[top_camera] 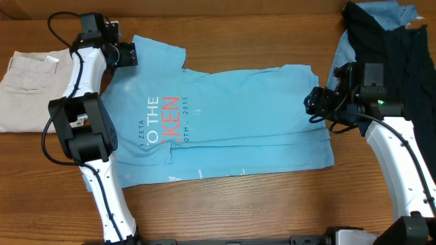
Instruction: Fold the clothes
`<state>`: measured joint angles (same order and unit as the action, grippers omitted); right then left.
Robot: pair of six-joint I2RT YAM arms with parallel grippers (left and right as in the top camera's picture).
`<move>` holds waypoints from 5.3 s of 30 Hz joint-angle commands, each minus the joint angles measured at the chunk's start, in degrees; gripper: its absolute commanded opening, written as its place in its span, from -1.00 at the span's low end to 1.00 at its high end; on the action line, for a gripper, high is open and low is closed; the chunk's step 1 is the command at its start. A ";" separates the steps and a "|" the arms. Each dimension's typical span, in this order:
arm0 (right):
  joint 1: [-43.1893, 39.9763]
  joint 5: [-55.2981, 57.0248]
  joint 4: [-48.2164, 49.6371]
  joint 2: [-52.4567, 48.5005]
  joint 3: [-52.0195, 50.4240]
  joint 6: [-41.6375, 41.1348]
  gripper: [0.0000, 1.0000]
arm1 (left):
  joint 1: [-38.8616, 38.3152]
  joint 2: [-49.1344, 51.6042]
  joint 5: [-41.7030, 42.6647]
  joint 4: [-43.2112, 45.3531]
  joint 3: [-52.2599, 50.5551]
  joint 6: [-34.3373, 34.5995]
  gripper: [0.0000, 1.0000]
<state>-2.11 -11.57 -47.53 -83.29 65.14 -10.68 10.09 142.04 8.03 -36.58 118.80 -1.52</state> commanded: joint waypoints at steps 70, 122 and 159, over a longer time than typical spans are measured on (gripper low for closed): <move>-0.33 4.17 43.89 -41.81 15.26 6.69 0.65 | -1.53 4.09 0.13 -28.17 13.25 11.41 -0.84; -0.22 6.62 33.68 -46.12 20.09 6.64 -0.92 | -1.33 2.73 0.26 -29.64 13.49 10.73 -0.92; -0.26 11.98 -5.35 -25.75 20.11 6.40 -0.92 | -0.96 -11.98 -18.10 -60.26 13.22 14.60 -0.92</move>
<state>-2.24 -0.58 -51.70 -110.85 85.21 -4.23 8.97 132.64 -3.60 -96.36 131.00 10.46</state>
